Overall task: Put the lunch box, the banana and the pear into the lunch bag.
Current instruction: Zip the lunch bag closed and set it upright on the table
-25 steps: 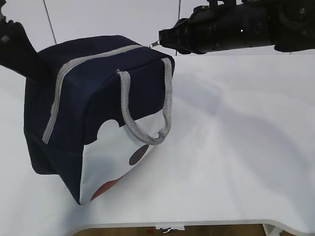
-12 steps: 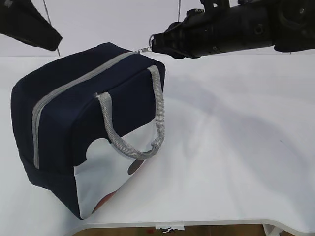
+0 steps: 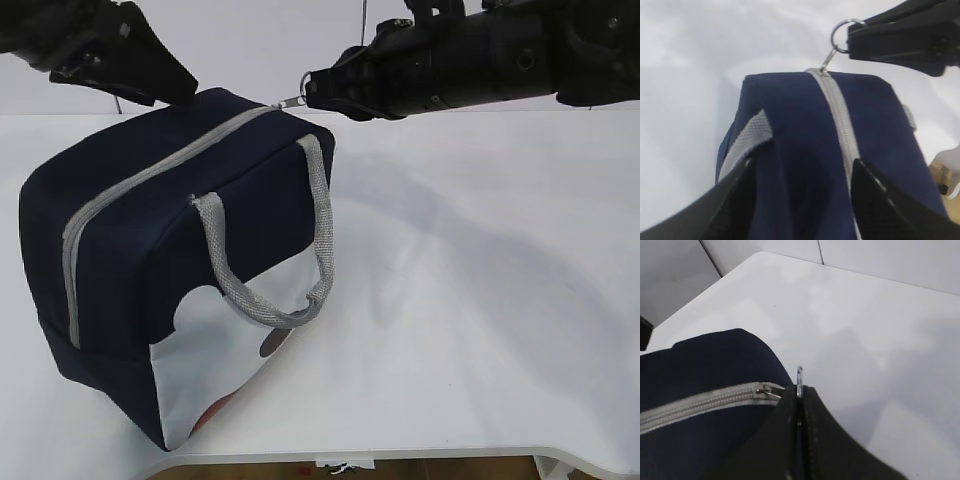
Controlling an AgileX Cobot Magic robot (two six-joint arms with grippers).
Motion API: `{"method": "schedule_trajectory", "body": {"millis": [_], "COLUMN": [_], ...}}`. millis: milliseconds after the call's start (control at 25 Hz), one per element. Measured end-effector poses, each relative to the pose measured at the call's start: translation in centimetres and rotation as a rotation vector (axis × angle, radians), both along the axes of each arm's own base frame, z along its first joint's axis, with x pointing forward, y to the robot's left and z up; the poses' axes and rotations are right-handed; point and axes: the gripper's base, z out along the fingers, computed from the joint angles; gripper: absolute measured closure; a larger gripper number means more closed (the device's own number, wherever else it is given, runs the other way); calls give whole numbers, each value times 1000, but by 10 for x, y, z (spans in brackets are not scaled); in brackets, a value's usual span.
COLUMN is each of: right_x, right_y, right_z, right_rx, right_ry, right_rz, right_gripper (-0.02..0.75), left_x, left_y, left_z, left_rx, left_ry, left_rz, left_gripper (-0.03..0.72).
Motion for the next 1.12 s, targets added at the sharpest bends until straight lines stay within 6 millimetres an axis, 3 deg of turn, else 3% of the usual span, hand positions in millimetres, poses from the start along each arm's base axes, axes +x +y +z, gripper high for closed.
{"method": "schedule_trajectory", "body": {"millis": [640,720,880,960,1120], "right_x": [0,0,0,0,2], "right_y": [0,0,0,0,0], "right_z": [0,0,-1,-1,-1], "right_rx": [1,2,1,1,-2], "right_ry": [1,2,4,4,-2], "right_rz": [1,1,1,1,-13], "right_gripper": [748,748,748,748,748], "left_x": [34,34,31,30,27], "left_y": [-9,-10,-10,-11,-12], "left_z": [-38,-38,-39,-39,-40], "left_rx": [-57,-58,-44,-35,-31], "left_ry": [8,5,2,-3,8], "left_rz": [38,34,-12,-43,-80], "left_gripper": [250,319,619,659,667]}}
